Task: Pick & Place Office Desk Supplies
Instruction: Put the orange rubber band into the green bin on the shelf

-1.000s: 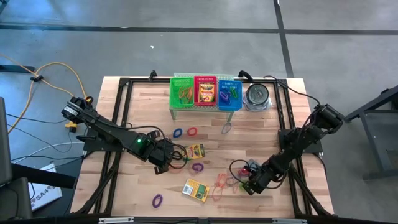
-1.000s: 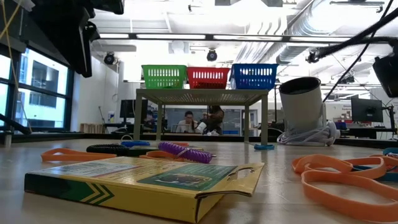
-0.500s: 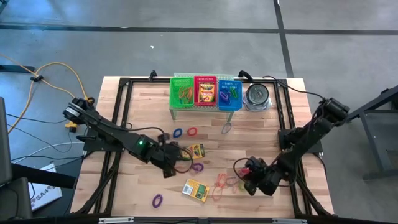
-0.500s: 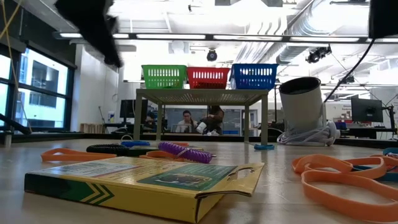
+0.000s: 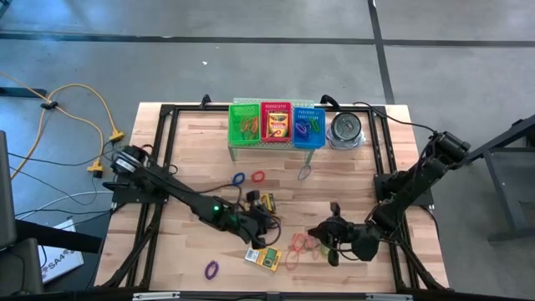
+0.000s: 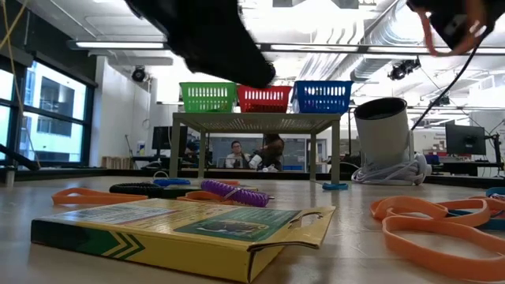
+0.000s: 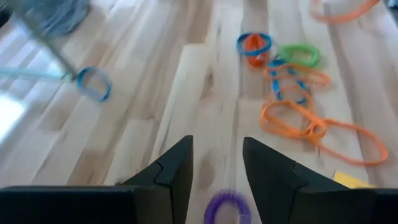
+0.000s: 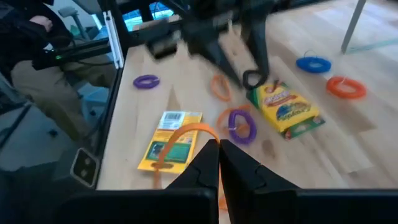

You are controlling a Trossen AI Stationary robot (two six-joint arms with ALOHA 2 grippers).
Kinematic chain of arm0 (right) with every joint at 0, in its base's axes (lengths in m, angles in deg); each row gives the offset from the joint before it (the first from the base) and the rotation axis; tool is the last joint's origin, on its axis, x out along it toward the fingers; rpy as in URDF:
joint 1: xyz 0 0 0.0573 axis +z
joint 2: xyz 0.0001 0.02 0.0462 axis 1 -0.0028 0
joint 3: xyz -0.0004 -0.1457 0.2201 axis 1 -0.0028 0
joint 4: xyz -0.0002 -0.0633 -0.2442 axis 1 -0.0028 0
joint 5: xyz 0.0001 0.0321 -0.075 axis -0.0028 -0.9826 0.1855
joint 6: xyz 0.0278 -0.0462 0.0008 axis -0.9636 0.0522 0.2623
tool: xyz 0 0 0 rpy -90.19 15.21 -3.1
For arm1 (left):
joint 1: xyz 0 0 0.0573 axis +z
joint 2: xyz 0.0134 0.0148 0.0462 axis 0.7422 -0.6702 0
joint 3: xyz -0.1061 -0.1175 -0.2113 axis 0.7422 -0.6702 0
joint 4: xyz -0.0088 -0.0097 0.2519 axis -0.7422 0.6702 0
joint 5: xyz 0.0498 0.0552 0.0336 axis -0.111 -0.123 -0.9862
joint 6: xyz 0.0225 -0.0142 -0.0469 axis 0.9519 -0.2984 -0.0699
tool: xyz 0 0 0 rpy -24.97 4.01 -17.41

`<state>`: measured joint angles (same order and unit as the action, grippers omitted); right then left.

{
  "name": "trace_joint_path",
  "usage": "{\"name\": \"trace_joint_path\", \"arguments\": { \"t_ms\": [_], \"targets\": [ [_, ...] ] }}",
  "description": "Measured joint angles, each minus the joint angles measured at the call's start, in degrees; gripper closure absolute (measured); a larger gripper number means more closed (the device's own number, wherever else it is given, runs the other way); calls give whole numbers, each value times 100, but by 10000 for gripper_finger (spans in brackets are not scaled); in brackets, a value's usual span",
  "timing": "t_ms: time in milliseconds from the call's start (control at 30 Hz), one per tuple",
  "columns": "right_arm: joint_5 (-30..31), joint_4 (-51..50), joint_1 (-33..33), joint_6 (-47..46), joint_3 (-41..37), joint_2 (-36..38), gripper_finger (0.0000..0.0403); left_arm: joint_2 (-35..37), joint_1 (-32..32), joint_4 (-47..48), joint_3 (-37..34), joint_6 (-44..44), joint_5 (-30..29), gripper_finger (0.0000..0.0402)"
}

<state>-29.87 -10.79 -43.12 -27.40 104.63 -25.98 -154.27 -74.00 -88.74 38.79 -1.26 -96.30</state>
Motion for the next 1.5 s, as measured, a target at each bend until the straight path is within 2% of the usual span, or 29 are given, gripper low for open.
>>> {"name": "trace_joint_path", "arguments": {
  "t_ms": [100,200,300,400,467,600,833,1000,1167,1500],
  "targets": [
    [39,-9,-32,117,0,-2,400,-233,18,-366,-6,256,145,268],
    [41,-59,-38,125,0,-35,400,-269,127,-460,-4,275,591,268],
    [131,-42,-67,212,0,-35,400,-266,266,-682,0,273,1244,267],
    [393,-17,-110,375,-2,-35,400,-266,368,-1325,1,230,1966,261],
    [494,47,-159,495,0,-35,400,-260,391,-1620,5,227,2179,250],
    [494,80,-297,560,0,-35,400,-262,429,-1868,0,221,2179,234],
    [633,202,-643,786,0,-35,400,-262,493,-2331,3,212,2088,232],
    [607,473,-854,1169,0,-37,400,-262,516,-2361,3,213,2083,231],
    [291,676,-1006,1424,0,-37,400,-262,581,-2360,3,213,1873,231],
    [292,716,-1014,1461,0,-39,400,-262,695,-2388,3,3,1771,231]
  ]
}}
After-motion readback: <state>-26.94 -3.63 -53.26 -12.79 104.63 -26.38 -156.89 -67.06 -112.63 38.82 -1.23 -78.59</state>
